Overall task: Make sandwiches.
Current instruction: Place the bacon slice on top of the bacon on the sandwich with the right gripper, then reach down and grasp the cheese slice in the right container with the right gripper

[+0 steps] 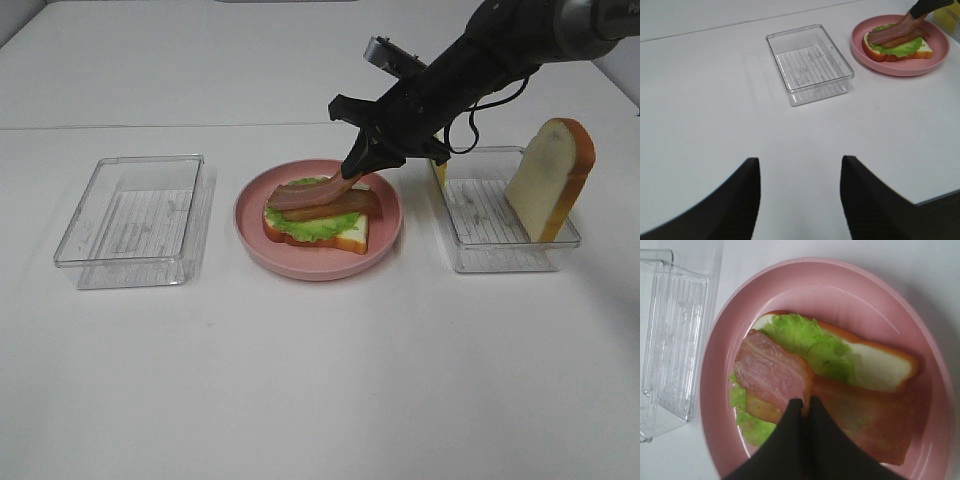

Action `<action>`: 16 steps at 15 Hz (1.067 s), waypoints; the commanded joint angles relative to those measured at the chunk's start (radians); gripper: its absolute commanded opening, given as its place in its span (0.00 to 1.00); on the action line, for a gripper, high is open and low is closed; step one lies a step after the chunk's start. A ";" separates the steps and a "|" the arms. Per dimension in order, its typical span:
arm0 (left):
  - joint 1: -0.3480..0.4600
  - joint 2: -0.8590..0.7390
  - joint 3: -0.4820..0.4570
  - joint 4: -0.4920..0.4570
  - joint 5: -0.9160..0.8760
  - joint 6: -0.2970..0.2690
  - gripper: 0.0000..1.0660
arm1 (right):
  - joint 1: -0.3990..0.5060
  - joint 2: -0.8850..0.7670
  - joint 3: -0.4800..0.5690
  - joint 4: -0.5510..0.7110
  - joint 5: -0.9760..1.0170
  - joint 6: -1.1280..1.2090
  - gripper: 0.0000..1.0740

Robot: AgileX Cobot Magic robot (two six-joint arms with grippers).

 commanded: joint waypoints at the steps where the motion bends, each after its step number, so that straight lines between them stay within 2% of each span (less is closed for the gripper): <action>1: 0.000 -0.025 0.001 0.004 -0.011 -0.003 0.46 | 0.002 -0.013 -0.003 -0.011 -0.002 0.009 0.05; 2: 0.000 -0.025 0.001 0.004 -0.011 -0.003 0.46 | 0.002 -0.014 -0.003 -0.011 0.015 0.009 0.27; 4: 0.000 -0.025 0.001 0.004 -0.011 -0.003 0.46 | 0.002 -0.020 -0.003 -0.011 0.024 0.010 0.58; 6: 0.000 -0.025 0.001 0.004 -0.011 -0.003 0.46 | 0.002 -0.025 -0.003 -0.013 0.025 -0.006 0.67; 12: 0.000 -0.025 0.001 0.004 -0.011 -0.003 0.46 | 0.002 -0.126 -0.003 -0.135 0.047 -0.012 0.67; 13: 0.000 -0.025 0.001 0.004 -0.011 -0.003 0.46 | 0.002 -0.166 -0.003 -0.222 0.057 0.027 0.67; 14: 0.000 -0.025 0.001 0.004 -0.011 -0.003 0.46 | 0.002 -0.166 -0.003 -0.222 0.057 0.027 0.67; 15: 0.000 -0.025 0.001 0.004 -0.011 -0.003 0.46 | 0.002 -0.199 -0.003 -0.361 0.067 0.123 0.67; 16: 0.000 -0.025 0.001 0.004 -0.011 -0.003 0.46 | 0.002 -0.209 -0.003 -0.429 0.079 0.169 0.67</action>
